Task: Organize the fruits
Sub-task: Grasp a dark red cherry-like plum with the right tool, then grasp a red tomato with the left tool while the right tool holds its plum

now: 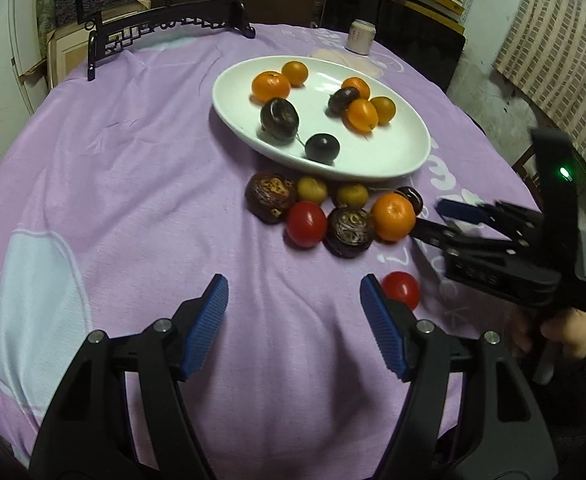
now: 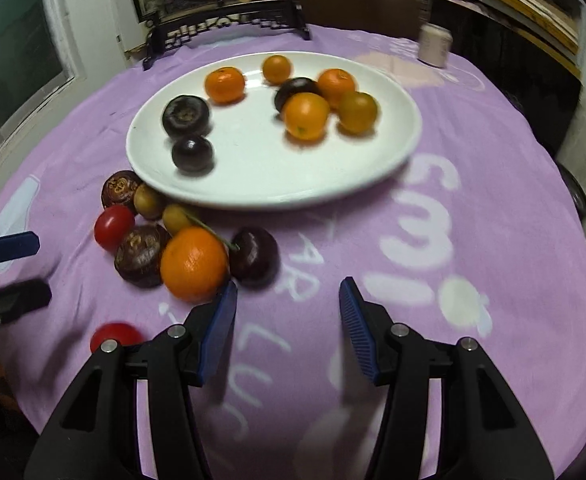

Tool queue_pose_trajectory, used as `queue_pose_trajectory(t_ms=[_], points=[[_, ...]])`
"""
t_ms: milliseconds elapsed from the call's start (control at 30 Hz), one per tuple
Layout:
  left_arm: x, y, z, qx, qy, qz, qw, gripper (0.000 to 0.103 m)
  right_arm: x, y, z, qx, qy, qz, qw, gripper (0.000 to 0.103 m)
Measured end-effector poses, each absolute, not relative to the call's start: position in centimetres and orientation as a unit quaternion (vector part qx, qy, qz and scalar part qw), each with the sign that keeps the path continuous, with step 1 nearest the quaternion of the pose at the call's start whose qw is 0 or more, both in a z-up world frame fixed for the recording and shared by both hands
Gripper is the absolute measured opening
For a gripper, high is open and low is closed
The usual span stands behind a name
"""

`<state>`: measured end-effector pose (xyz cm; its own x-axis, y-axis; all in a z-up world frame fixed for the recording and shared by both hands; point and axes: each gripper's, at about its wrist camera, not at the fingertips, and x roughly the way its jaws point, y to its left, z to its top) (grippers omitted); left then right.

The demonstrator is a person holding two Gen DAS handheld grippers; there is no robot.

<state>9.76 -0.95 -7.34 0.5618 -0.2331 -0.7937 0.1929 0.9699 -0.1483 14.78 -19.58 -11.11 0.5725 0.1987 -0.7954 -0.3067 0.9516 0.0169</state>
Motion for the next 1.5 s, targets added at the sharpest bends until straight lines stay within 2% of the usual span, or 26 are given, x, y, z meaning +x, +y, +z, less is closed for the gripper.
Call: queue_pose_trajectory(t_ms=[133,333,467,833,867,900,1000,1233,1500], points=[[9.6,-1.0,-7.2,-0.024,0.453,-0.119,0.883,0.070,15.9,-18.7,-11.1,-0.064,0.438,0.156,0.883,0.053],[9.3,-1.6,-7.3,-0.024,0.461,-0.133,0.877,0.070,16.0,-17.8,-11.0,-0.074,0.433,0.175,0.881,0.029],[8.9,-2.7,-7.0,-0.012,0.459,-0.143,0.877,0.070,15.5,-18.9,-10.5,-0.045,0.447,0.165,0.878,0.028],[10.2,-8.0,-9.0,0.035,0.482,-0.167,0.859,0.069,11.4,-25.2,-8.5,0.012,0.422,0.121,0.898,0.029],[10.3,-8.4,-9.3,0.038,0.485,-0.167,0.858,0.066,11.2,-25.5,-8.5,0.016,0.421,0.120,0.899,0.029],[10.5,-8.8,-9.6,0.042,0.487,-0.168,0.856,0.054,11.1,-25.8,-8.4,0.021,0.421,0.120,0.899,0.029],[10.6,-9.4,-10.2,0.056,0.482,-0.165,0.859,0.029,10.9,-26.2,-8.3,0.031,0.419,0.122,0.899,0.029],[9.9,-8.5,-9.4,0.045,0.474,-0.166,0.864,0.029,10.5,-25.7,-7.7,0.032,0.412,0.132,0.901,0.029],[10.4,-5.9,-6.3,0.023,0.447,-0.162,0.880,0.029,10.9,-24.4,-7.0,0.021,0.411,0.144,0.900,0.029]])
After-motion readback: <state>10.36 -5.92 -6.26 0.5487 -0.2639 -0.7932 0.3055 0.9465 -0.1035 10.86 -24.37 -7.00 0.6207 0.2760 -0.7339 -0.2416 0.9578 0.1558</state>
